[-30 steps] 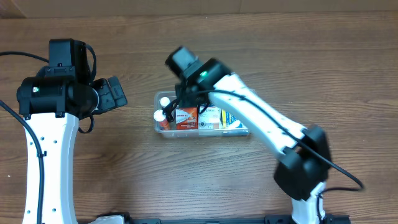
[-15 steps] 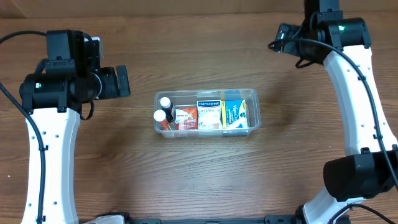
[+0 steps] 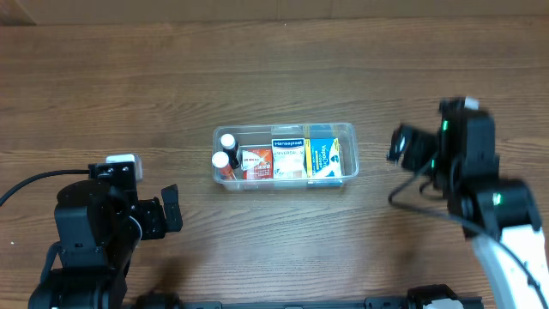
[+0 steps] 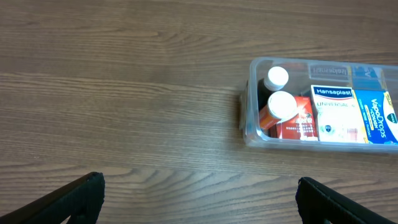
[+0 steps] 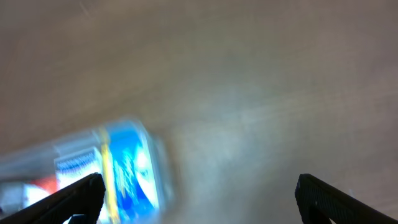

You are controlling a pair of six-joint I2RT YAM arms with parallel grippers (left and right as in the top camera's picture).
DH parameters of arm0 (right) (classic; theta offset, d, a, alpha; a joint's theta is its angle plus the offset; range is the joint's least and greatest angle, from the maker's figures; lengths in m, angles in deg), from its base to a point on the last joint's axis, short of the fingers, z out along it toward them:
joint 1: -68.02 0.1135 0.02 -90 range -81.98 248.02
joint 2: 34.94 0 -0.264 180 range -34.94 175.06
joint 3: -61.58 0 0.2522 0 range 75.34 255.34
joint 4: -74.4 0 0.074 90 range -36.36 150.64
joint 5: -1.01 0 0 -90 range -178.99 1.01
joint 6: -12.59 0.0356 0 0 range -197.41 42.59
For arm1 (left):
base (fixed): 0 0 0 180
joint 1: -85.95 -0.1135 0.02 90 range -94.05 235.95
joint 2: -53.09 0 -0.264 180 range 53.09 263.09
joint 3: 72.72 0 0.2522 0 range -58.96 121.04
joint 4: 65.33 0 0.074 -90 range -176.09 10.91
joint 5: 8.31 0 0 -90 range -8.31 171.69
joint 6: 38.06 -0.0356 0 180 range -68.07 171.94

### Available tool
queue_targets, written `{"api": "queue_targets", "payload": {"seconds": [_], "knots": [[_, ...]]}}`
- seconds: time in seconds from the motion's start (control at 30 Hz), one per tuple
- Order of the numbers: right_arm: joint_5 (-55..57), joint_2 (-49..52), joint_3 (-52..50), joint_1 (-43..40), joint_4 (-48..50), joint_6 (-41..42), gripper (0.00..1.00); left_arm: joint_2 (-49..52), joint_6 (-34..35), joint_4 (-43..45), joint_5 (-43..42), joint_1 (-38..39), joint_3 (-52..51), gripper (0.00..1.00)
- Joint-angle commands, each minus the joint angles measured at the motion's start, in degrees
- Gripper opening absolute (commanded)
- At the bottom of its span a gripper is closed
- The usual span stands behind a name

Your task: Pack container

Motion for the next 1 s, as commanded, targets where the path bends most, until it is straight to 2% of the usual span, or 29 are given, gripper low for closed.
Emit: {"api": "queue_targets", "payload": {"seconds": [0.0,0.17,0.47,0.57,0.7,0.8,0.9,0.97], "knots": [[0.5,-6.5,-7.4,0.0,-0.9,0.4,1.0,0.0,0.6,0.3,0.2,-0.1,-0.7,1.0],[0.0,-6.4,-7.9,0.0,-3.2,0.4,1.0,0.4,0.6,0.2,0.3,-0.1,-0.7,1.0],[-1.4,0.0,-7.9,0.0,-4.5,0.4,1.0,0.4,0.6,0.2,0.3,-0.1,-0.7,1.0],[-2.4,-1.7,-8.0,-0.2,-4.7,0.3,1.0,0.4,0.6,0.2,0.3,-0.1,-0.7,1.0],[-0.2,-15.1,-15.2,-0.2,8.3,-5.2,1.0,0.4,0.6,0.2,0.3,-0.1,-0.7,1.0],[0.0,-32.6,-29.5,-0.2,21.2,-7.5,1.0,0.4,0.6,0.2,0.3,-0.1,-0.7,1.0],[0.0,-49.9,-40.7,-0.5,27.9,-7.4,1.0,0.4,0.6,0.2,0.3,-0.1,-0.7,1.0],[0.0,-55.8,-44.9,-0.5,31.3,-7.5,1.0,0.4,0.6,0.2,0.3,-0.1,-0.7,1.0]]}}
